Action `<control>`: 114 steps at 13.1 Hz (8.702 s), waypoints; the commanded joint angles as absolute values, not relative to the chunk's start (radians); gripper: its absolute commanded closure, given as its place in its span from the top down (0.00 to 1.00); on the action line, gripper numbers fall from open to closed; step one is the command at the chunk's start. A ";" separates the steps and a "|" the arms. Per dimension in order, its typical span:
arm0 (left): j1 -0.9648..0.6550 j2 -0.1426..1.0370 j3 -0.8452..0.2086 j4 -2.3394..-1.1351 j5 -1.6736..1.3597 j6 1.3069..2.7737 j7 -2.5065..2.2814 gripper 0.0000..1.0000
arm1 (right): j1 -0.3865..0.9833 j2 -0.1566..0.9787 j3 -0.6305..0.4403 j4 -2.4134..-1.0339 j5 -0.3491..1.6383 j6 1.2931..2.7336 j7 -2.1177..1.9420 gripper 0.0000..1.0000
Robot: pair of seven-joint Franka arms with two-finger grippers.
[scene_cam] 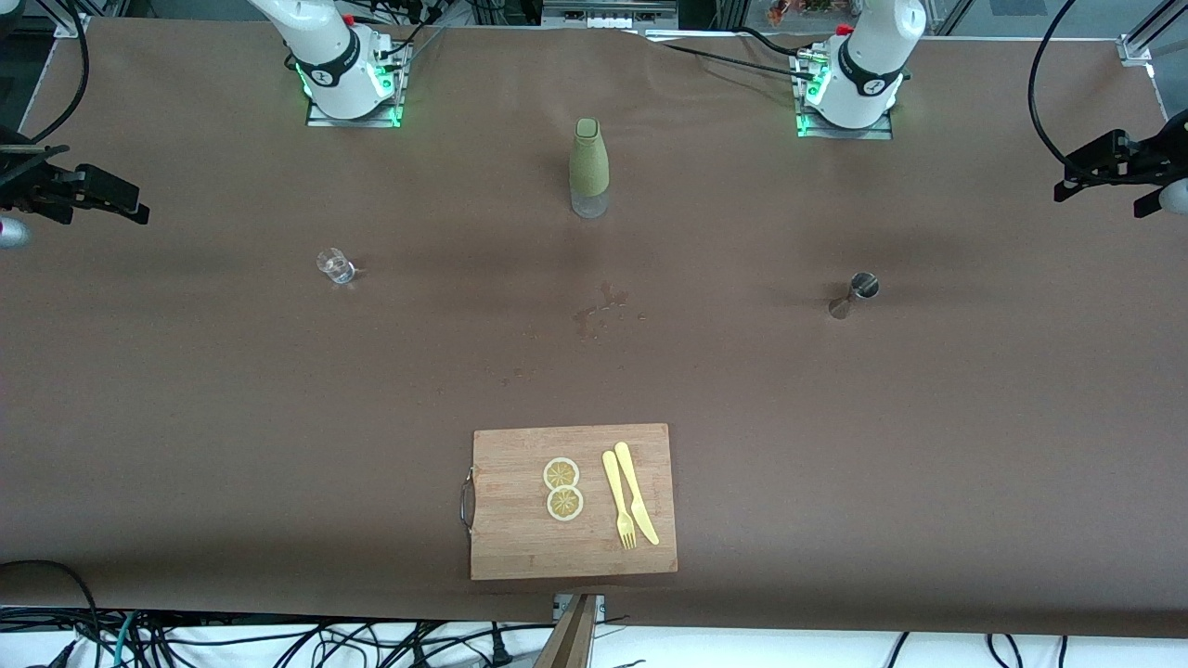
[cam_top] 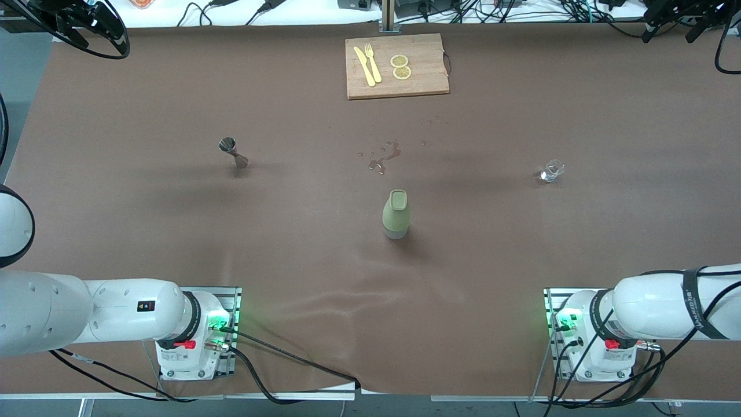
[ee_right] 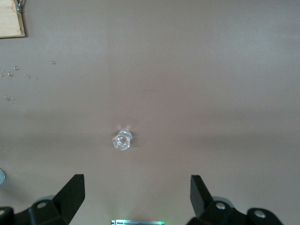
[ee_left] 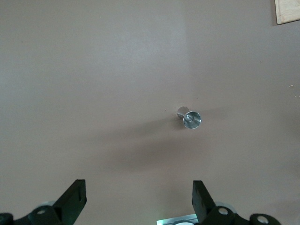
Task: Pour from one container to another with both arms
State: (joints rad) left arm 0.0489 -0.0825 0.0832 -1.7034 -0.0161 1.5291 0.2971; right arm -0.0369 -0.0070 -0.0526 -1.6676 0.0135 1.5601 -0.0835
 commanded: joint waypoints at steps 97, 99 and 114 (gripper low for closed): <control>0.229 0.721 0.143 -1.928 -1.157 1.437 2.891 0.00 | -0.183 0.529 0.227 -1.623 1.016 1.468 -1.870 0.00; 0.195 0.695 0.115 -1.892 -1.157 1.459 2.824 0.00 | -0.184 0.525 0.232 -1.623 0.965 1.468 -1.868 0.00; -0.340 0.707 0.045 -1.884 -1.903 1.831 2.632 0.00 | -0.176 0.403 0.503 -1.647 0.865 1.805 -1.620 0.00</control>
State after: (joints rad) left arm -0.2989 0.7012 0.0361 -1.8801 -1.8283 1.7984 2.6530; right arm -0.1663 0.4333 0.4657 -1.6160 0.8834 1.7556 -1.6559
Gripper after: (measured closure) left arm 0.789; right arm 0.877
